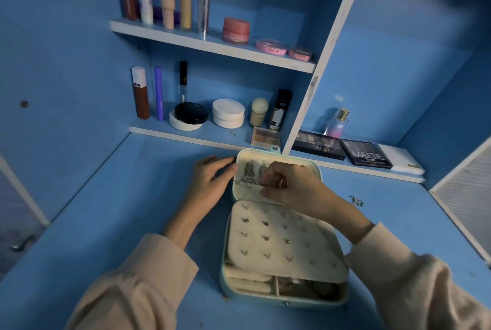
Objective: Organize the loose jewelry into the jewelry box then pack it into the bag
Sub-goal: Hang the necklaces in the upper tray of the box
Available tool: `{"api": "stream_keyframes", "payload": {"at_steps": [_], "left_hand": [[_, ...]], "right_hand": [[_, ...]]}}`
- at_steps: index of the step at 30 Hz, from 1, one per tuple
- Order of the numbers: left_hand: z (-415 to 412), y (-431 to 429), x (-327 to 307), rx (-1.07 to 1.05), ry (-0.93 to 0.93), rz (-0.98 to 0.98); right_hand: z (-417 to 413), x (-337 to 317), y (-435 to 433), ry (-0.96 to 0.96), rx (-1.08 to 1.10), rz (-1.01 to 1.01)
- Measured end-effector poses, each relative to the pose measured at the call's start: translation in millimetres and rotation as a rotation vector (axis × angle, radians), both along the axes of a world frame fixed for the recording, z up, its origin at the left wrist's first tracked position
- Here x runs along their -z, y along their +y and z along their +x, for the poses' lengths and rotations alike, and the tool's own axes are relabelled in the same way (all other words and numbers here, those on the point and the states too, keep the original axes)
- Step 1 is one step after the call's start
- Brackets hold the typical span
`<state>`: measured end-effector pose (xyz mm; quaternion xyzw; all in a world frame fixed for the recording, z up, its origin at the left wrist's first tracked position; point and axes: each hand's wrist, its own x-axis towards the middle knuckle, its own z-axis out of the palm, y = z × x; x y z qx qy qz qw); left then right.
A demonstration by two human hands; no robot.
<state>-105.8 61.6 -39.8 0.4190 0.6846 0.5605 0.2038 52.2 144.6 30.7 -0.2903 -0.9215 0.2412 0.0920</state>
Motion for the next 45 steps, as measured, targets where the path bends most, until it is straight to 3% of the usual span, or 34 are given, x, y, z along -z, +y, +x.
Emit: {"api": "stream_keyframes", "payload": {"at_steps": [3,8,21,45], "left_hand": [[4.5,-4.3,-6.8,0.054,-0.110,0.041],[6.7,-6.2,-9.2,0.039,-0.139,0.073],[5.9,-6.0,-8.4,0.047,-0.194,0.113],[7.4,-6.0,-11.5,0.043,-0.200,0.111]], "right_hand": [[0.0,-0.4,-4.0,-0.001,-0.038,0.055],[-1.1,1.4,-7.4,-0.001,-0.101,0.212],[1.5,0.3,-5.6,0.003,-0.071,0.125],[1.7,1.2,-4.0,-0.006,-0.111,0.161]]}}
